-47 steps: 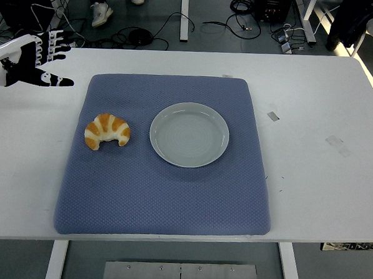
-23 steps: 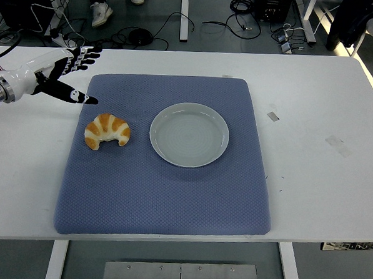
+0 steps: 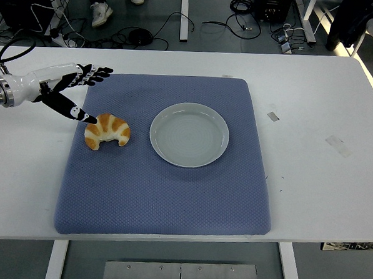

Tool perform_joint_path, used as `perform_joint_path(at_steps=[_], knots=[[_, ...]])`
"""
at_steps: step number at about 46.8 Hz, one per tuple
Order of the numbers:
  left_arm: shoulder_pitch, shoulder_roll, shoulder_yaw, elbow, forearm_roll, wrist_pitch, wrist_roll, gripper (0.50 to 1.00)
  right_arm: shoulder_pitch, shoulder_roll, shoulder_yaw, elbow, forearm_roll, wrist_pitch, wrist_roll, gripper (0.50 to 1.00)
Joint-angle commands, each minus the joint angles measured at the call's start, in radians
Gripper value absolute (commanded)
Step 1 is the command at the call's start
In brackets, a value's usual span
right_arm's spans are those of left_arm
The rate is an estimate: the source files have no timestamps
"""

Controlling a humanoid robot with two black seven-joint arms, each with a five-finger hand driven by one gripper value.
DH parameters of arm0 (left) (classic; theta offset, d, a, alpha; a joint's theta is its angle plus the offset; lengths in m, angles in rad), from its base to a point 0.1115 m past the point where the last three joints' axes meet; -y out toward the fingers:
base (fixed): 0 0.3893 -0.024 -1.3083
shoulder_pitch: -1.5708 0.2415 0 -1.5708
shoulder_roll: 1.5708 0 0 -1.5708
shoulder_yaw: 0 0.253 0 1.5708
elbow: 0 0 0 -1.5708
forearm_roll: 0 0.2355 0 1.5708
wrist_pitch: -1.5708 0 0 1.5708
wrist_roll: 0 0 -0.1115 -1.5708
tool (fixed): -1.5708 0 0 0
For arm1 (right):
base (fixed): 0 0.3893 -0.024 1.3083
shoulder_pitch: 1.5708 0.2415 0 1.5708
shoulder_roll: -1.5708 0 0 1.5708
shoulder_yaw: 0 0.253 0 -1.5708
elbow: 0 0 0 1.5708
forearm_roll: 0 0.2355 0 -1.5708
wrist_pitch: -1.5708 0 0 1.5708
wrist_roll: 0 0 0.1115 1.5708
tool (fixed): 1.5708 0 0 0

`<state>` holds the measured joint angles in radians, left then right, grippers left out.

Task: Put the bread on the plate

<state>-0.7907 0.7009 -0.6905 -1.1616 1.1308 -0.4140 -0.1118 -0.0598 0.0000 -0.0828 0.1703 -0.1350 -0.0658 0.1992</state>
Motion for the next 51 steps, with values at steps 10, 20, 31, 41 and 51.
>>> perform_joint_path(at_steps=[10,20,31,41,51], knots=[[0.004,0.015,-0.001,-0.003,0.063,0.012,-0.002,0.992,0.000,0.000,0.000,0.000,0.000,0.000,0.000,1.000],[0.005,0.011,0.011,-0.018,0.087,0.015,0.001,0.992,0.000,0.000,0.000,0.000,0.000,0.000,0.000,1.000],[-0.004,-0.001,0.085,-0.017,0.089,0.058,0.009,0.992,0.000,0.000,0.000,0.000,0.000,0.001,0.000,1.000],[-0.005,-0.011,0.128,-0.009,0.089,0.090,0.011,0.989,0.000,0.000,0.000,0.000,0.000,0.001,0.000,1.000],[-0.008,-0.012,0.128,-0.009,0.092,0.095,0.011,0.972,0.000,0.000,0.000,0.000,0.000,0.000,0.000,1.000]])
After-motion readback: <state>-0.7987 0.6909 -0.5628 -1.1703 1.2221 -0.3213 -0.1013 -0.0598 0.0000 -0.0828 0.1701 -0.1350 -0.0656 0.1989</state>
